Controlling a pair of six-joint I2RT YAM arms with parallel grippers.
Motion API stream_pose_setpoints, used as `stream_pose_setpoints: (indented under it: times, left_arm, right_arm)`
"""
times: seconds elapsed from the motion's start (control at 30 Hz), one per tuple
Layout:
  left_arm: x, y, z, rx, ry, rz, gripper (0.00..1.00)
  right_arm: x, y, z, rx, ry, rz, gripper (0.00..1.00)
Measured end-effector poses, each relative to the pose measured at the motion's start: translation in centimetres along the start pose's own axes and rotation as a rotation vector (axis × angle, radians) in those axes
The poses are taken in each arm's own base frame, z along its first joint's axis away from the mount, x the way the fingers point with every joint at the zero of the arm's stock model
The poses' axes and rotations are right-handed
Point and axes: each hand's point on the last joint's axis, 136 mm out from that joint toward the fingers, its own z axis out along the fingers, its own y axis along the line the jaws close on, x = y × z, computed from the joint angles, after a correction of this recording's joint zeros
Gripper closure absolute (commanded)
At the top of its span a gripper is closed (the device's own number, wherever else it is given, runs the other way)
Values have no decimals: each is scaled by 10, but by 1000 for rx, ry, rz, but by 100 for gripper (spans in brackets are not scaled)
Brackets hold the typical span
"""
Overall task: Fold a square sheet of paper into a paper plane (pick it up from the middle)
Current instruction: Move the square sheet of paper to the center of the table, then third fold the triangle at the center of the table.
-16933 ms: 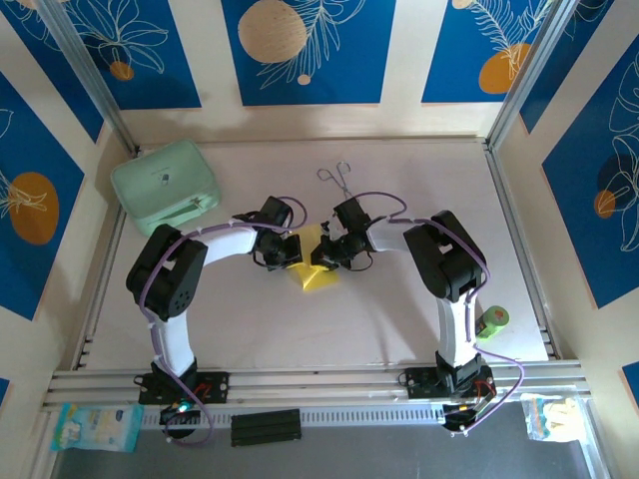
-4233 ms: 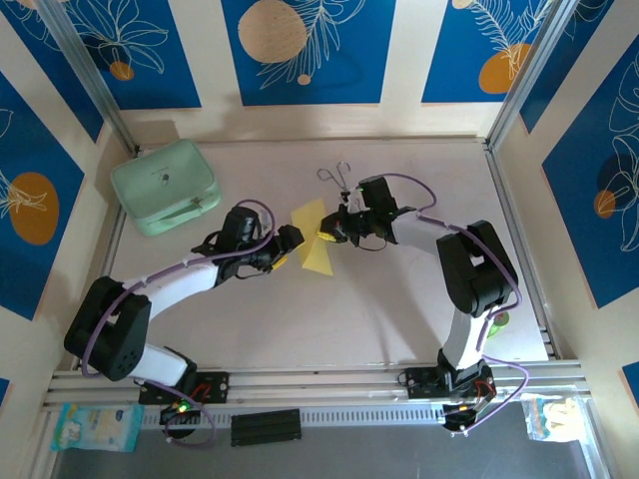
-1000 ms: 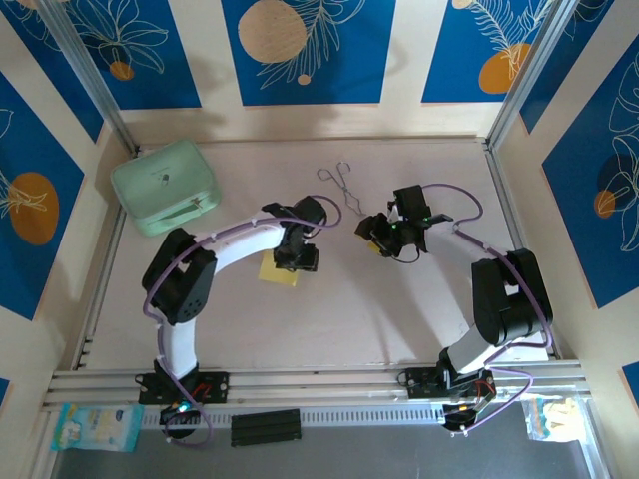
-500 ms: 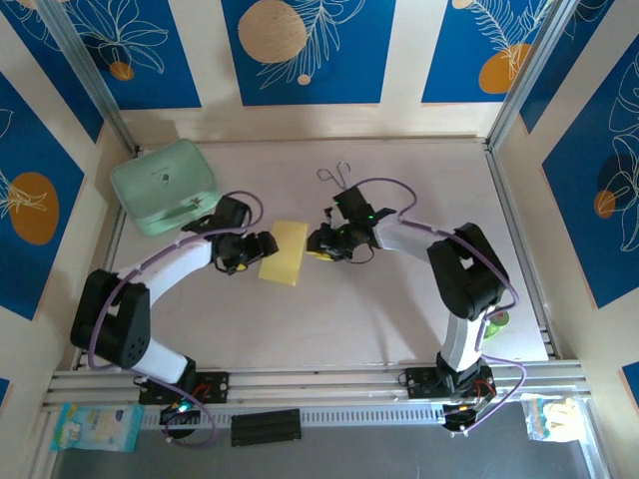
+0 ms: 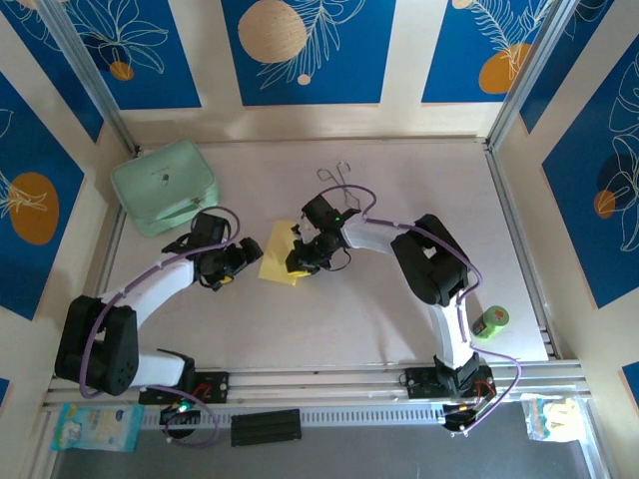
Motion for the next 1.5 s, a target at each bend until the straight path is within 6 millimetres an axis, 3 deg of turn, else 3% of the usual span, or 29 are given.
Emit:
stream_pose_setpoints:
  times: [0.2, 0.47, 0.57, 0.77, 0.83, 0.97, 1.1, 1.5]
  left_arm:
    - [0, -4, 1, 27, 2, -6, 1]
    - [2, -10, 2, 63, 17, -2, 0]
    - [5, -12, 3, 77, 28, -1, 1]
    - [12, -18, 8, 134, 65, -10, 0]
    - [14, -21, 11, 155, 80, -24, 1]
    - [19, -33, 13, 203, 104, -32, 1]
    - [25, -46, 15, 247, 125, -20, 1]
    - [57, -64, 42, 262, 272, 43, 20]
  right_arm:
    - [14, -9, 12, 21, 66, 3, 83]
    - [22, -22, 12, 67, 101, -30, 85]
    - [23, -29, 5, 75, 105, -50, 85]
    - [31, -53, -27, 82, 77, -36, 84]
    - [28, -51, -39, 72, 39, -27, 83]
    - [12, -29, -61, 31, -83, -8, 83]
    - [-9, -18, -72, 13, -187, 55, 83]
    - [-20, -61, -43, 109, -169, 244, 84]
